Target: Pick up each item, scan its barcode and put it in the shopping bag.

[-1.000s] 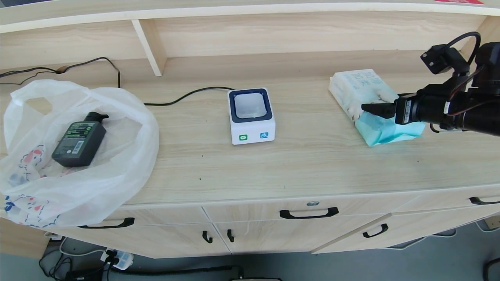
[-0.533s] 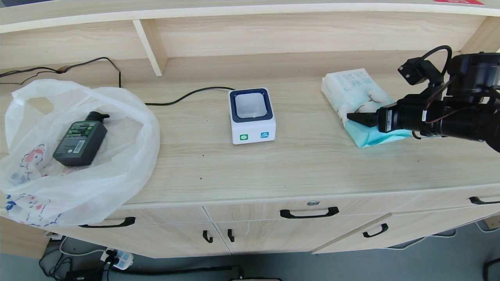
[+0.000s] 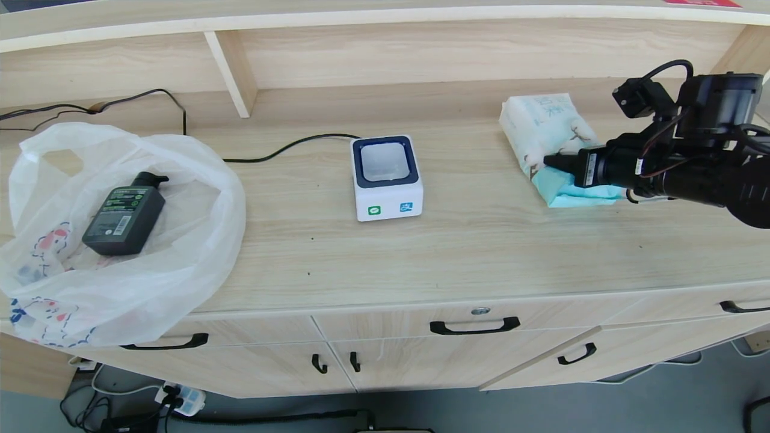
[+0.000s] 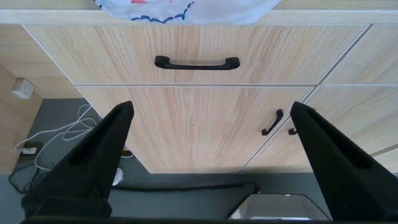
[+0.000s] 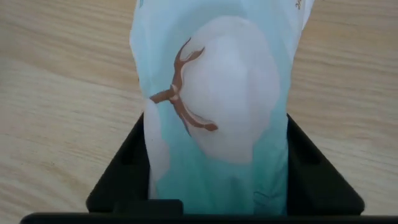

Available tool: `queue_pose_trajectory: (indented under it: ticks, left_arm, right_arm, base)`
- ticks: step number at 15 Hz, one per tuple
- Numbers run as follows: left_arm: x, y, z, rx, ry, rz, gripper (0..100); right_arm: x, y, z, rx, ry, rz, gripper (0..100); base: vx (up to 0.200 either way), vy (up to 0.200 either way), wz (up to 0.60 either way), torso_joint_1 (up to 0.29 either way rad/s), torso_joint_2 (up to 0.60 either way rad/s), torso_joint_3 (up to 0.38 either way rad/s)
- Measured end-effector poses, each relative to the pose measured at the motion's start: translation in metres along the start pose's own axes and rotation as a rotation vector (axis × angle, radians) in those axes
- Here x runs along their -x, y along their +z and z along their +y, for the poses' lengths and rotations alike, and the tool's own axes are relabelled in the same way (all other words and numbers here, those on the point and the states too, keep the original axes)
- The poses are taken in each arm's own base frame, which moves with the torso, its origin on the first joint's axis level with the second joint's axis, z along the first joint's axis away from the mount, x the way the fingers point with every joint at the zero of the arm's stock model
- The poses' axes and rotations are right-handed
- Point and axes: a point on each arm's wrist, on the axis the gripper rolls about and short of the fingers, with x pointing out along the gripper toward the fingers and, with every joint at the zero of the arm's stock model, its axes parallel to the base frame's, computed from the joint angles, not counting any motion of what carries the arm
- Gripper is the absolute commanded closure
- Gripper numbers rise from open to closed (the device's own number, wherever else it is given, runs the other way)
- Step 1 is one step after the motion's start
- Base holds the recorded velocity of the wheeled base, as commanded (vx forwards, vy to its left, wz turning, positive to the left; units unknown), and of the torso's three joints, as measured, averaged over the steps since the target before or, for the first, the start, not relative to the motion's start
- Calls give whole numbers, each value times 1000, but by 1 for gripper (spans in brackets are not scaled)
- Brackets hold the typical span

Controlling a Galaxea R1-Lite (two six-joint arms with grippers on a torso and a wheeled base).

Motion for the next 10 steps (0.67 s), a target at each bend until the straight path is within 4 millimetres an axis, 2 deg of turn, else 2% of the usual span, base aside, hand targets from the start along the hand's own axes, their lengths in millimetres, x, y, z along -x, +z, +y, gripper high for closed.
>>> queue_pose_trajectory:
  ticks: [3,5,8,10]
  left_arm:
    - [0,0,0,0,0,0,0]
    - [0,0,0,1,0,1,0]
    - [0,0,0,-3,0,1,0]
    - [0,0,0,-4,0,2,0]
  right_arm:
    - [5,6,7,-22,12,-17,100]
    - [15,18,20,-43,46,-56,100]
    - [48,48,61,-49,130,-191,100]
    - [85,60,99,-79,164,-267,100]
  base:
    - [0,0,0,0,0,0]
    - [0,0,0,0,0,0]
    - [0,0,0,0,0,0]
    - [0,0,0,0,0,0]
